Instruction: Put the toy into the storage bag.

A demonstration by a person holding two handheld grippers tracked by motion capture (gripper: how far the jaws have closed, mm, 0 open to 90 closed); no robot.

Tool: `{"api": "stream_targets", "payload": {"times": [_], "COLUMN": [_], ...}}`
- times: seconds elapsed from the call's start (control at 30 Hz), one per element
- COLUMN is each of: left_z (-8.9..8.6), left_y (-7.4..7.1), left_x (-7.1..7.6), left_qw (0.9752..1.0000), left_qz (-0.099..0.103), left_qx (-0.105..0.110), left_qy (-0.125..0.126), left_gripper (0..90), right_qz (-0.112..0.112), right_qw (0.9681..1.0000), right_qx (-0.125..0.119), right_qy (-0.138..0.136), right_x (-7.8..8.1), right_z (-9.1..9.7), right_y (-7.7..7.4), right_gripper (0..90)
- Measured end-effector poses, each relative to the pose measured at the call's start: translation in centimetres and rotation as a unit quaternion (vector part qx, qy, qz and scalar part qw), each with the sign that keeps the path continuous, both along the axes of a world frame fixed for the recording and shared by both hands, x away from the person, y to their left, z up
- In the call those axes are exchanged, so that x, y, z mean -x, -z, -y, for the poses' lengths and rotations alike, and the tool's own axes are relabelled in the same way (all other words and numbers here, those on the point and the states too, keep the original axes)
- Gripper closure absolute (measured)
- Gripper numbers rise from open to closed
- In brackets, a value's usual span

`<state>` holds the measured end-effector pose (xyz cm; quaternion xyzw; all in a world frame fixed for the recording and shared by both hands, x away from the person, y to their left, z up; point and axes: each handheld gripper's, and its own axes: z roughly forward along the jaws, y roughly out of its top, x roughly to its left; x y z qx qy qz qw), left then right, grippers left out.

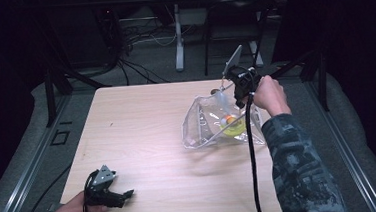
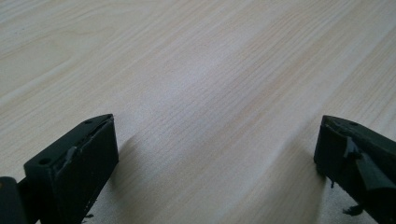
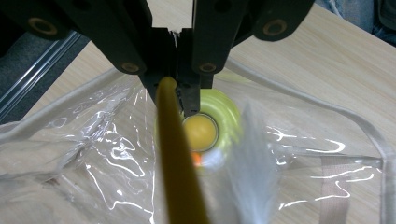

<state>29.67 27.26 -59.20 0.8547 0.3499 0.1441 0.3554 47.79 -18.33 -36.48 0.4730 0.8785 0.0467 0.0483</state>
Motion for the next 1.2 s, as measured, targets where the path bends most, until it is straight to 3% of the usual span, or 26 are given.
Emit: {"api": "stream_targets", "payload": {"times": [0.2, 0.67, 0.83, 1.0, 1.2], "left_z": [0.0, 0.0, 0.0, 0.0, 0.0], "left_y": [0.0, 0.0, 0.0, 0.0, 0.0], "left_x": [0.0, 0.0, 0.0, 0.0, 0.0], "left_qw": [1.0, 1.0, 1.0, 1.0, 1.0], "left_qz": [0.0, 0.0, 0.0, 0.0, 0.0], "left_qx": [0.0, 0.0, 0.0, 0.0, 0.0], "left_qy": [0.0, 0.0, 0.0, 0.0, 0.0], "left_gripper": [0.0, 0.0, 0.0, 0.0, 0.0], "right_qz": [-0.002, -0.035, -0.029, -0.026, 0.004], "right_qw": [0.9999, 0.999, 0.9991, 0.9992, 0.9998], "right_qx": [0.001, 0.008, 0.006, 0.005, -0.004], "right_qy": [0.015, 0.028, 0.031, 0.029, 0.021], "right_x": [-0.2, -0.9, -0.8, -0.5, 0.2], "right_z": [0.2, 0.5, 0.4, 0.5, 0.2], "right_y": [1.1, 3.0, 2.8, 2.3, 0.3], "right_gripper": [87.5, 87.2, 85.5, 79.7, 57.4]}}
